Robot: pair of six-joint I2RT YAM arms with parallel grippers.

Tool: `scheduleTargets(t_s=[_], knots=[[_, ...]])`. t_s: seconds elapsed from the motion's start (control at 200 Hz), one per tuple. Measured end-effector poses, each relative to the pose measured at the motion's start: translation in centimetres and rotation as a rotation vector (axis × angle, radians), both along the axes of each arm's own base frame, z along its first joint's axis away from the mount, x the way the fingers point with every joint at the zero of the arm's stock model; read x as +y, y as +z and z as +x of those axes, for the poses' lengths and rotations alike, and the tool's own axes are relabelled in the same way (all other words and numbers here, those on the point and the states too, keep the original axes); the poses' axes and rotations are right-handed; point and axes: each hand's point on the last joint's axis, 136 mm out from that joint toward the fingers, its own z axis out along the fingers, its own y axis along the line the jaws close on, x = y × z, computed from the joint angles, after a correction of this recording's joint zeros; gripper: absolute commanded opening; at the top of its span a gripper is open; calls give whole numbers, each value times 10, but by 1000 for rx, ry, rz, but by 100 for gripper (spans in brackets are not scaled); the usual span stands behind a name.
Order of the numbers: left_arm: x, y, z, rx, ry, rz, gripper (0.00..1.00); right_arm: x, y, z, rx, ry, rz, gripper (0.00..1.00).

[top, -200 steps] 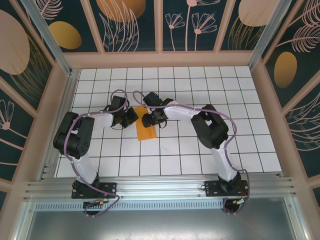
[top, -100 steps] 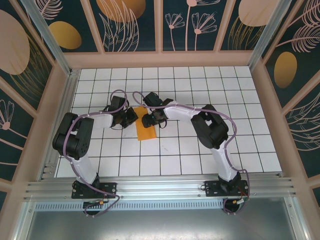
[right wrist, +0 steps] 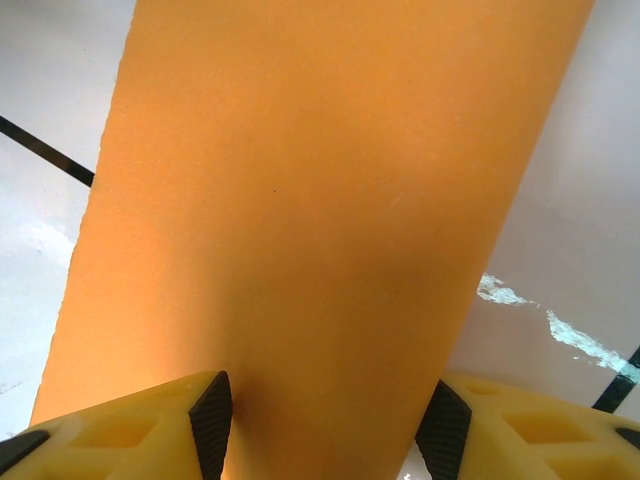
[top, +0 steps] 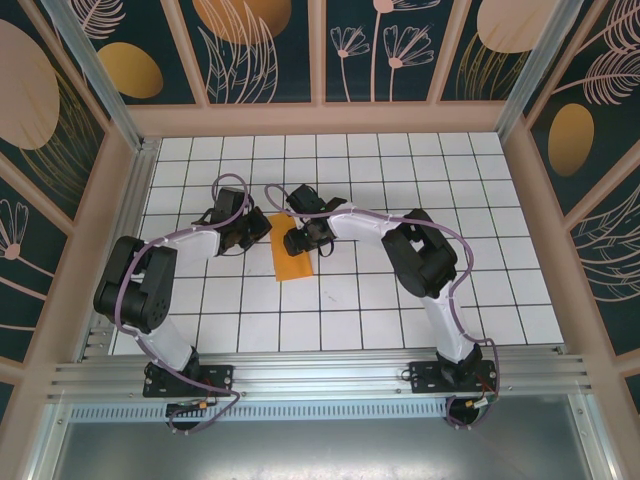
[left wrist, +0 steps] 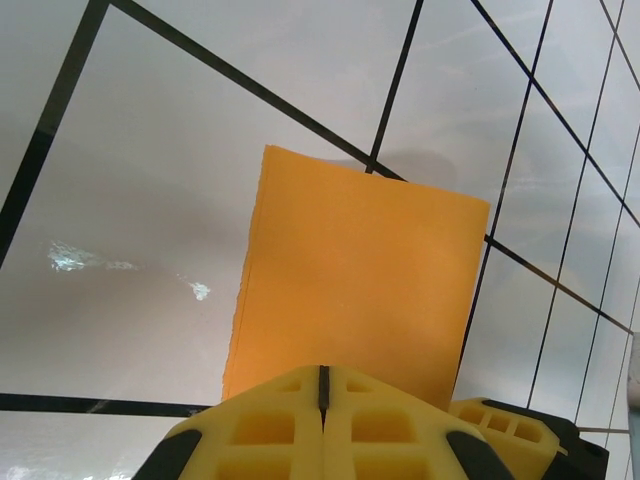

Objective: Fold a paper plane with a square sheet of paper (pick it up from the middle)
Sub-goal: Hold the square sheet of paper at the center of the table.

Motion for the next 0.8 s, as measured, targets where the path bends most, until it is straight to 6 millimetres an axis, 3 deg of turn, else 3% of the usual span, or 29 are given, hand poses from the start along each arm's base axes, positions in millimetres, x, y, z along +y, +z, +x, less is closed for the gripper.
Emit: scheduleTargets(t_s=[0.165, 0.43, 0.801], knots=[[-4, -2, -1, 7, -16, -17, 0, 0, 0, 0, 0, 0, 0, 58], [-9, -24, -6, 64, -40, -30, 0, 1, 0, -1, -1, 3, 0, 60], [-14, -28, -9, 79, -59, -43, 0, 1, 0, -1, -1, 2, -2, 59]])
